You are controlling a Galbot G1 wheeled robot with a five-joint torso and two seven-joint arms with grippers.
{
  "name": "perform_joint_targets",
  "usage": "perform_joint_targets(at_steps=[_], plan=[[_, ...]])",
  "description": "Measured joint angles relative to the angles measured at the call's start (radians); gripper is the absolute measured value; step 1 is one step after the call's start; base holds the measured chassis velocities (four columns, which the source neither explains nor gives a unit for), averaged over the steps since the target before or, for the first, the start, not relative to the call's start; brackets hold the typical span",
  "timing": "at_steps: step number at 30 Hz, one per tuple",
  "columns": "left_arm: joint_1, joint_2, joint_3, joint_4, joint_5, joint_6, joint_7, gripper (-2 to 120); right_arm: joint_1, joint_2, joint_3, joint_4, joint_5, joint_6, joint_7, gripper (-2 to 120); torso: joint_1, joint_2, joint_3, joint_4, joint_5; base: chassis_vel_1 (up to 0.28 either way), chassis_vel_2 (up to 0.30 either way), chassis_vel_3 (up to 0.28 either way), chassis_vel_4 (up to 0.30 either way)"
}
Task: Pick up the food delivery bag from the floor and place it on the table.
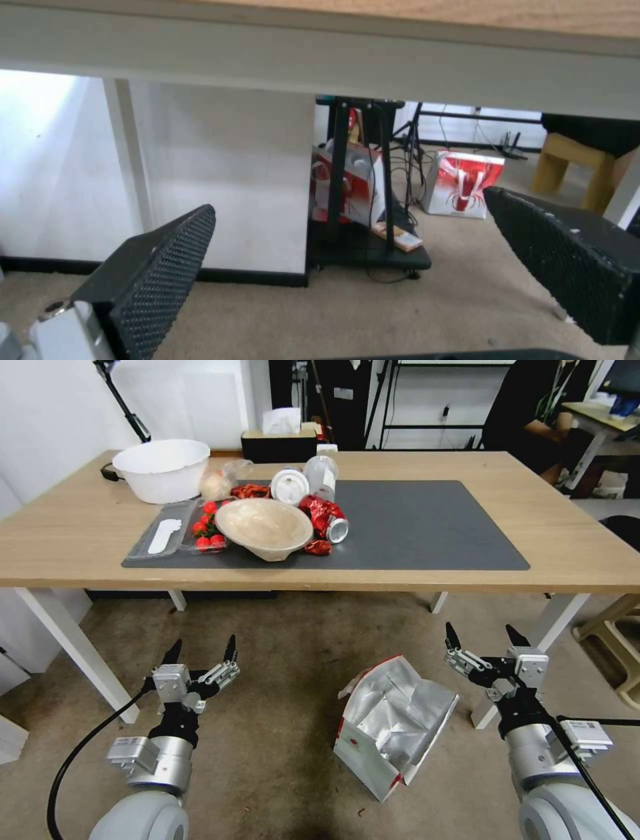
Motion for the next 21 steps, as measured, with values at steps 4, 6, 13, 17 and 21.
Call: perform_joint_targets(at_steps=[4,6,13,17,21], plan=[[-0.001,0.0,0.0,0.001,0.0,0.0,0.0,100,0.0,0.0,0.0,0.0,0.0,0.0,0.0,100,-0.004,-0.012,-0.008,0.0,0.0,0.0,0.0,0.0,0.0],[-0.001,0.0,0.0,0.001,0.0,0.0,0.0,100,0.0,0.0,0.0,0.0,0.0,0.0,0.0,100,-0.004,-0.012,-0.008,0.0,0.0,0.0,0.0,0.0,0.0],[-0.005,0.004,-0.001,0.007,0.0,0.001,-0.001,100,0.003,-0.002,0.0,-0.004,0.0,0.0,0.002,100,-0.02,-0.057,-0.037,-0.0001,-0.0001,0.0,0.0,0.0,0.0],[-0.006,0.003,-0.001,0.009,-0.001,0.001,-0.001,100,0.003,-0.002,0.001,-0.005,0.0,0.0,0.002,100,-0.025,-0.073,-0.047,-0.0001,0.0,0.0,0.0,0.0,0.0],[-0.006,0.004,-0.001,0.009,0.0,0.001,0.0,100,0.003,-0.002,0.0,-0.005,0.0,0.0,0.002,100,-0.033,-0.096,-0.063,0.0,0.0,0.0,0.0,0.0,0.0]])
